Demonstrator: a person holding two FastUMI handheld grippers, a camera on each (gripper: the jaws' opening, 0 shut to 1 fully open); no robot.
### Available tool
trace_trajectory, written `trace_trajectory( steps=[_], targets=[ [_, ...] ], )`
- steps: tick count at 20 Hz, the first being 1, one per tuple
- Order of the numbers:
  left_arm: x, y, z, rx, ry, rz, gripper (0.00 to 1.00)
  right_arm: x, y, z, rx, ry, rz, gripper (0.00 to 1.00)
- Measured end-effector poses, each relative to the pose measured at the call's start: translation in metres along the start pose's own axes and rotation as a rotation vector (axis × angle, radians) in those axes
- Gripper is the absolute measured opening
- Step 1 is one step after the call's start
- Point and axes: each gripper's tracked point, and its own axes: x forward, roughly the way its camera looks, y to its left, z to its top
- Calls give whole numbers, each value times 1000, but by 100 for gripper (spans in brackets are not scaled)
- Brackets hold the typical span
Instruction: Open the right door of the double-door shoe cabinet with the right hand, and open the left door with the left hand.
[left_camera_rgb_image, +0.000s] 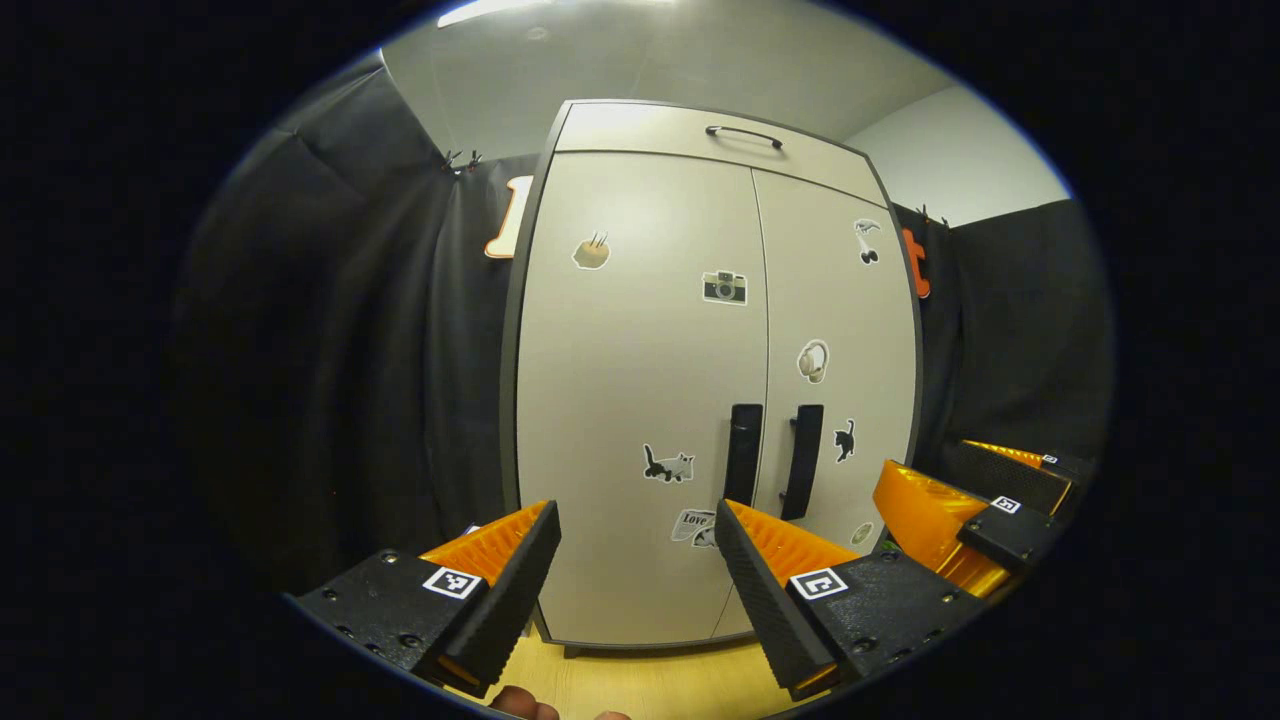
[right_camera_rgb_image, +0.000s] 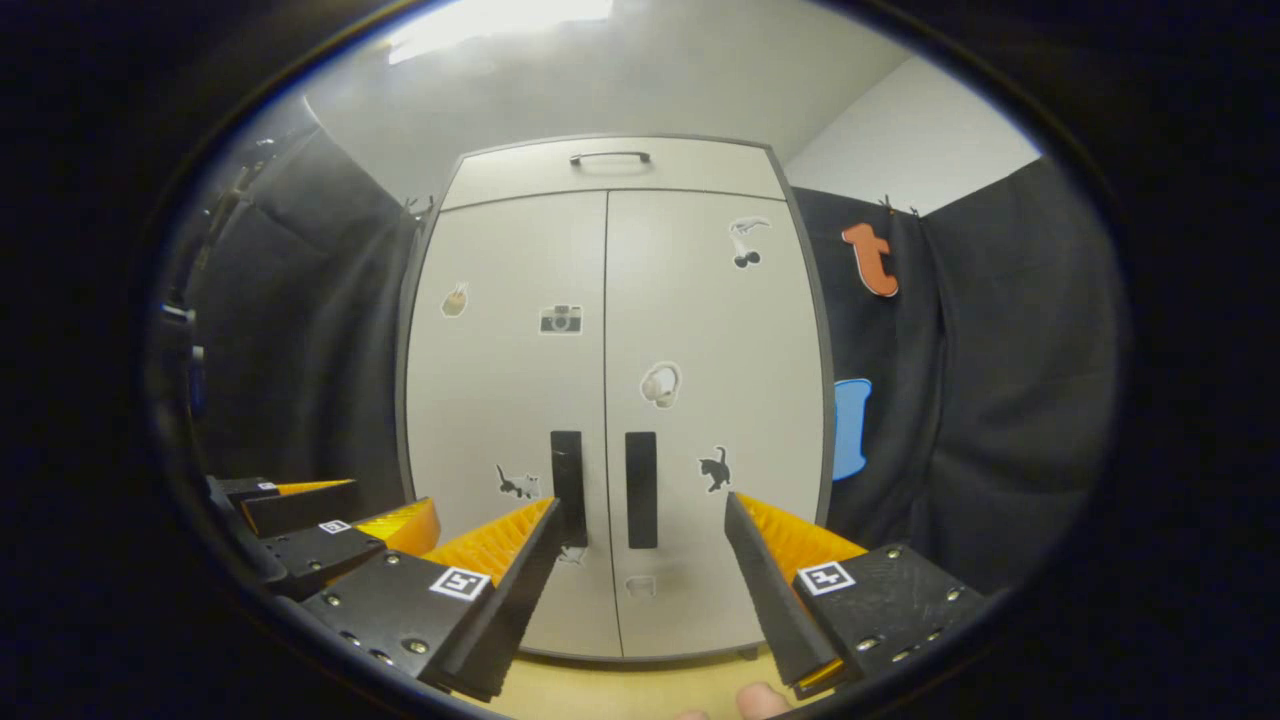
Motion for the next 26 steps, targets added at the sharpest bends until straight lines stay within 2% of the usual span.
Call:
trace_trajectory(
  steps=[7, 11, 14, 16, 17, 18, 21, 22, 23, 25, 26],
  targets=[
    [3, 4, -1, -12, -1, 0, 96, 12, -4, -8, -9, 21, -16, 96],
    [2, 20, -8, 0, 13, 20, 96, 38, 0, -11, -22, 32, -9, 94],
    [2, 41, -11, 13, 22, 63, 96, 65, 0, -20, -25, 45, -22, 95],
    [3, 55, -13, 14, 28, 96, 96, 83, 0, -27, -30, 62, -29, 87],
    [5, 62, -13, 13, 29, 111, 96, 89, -1, -31, -31, 80, -43, 88],
    [6, 68, -14, 12, 30, 125, 96, 100, 0, -36, -28, 91, -31, 79],
    [10, 82, -16, 12, 39, 155, 96, 123, 3, -49, -32, 131, -21, 72],
    [11, 85, -18, 10, 43, 161, 96, 129, 1, -53, -37, 138, -29, 74],
    [13, 88, -19, 7, 47, 166, 96, 135, 3, -56, -36, 145, -22, 65],
    [17, 93, -22, 5, 57, 177, 96, 145, 5, -60, -29, 160, -16, 64],
    [19, 96, -24, 6, 61, 181, 93, 147, 5, -62, -26, 164, -13, 65]
  ],
)
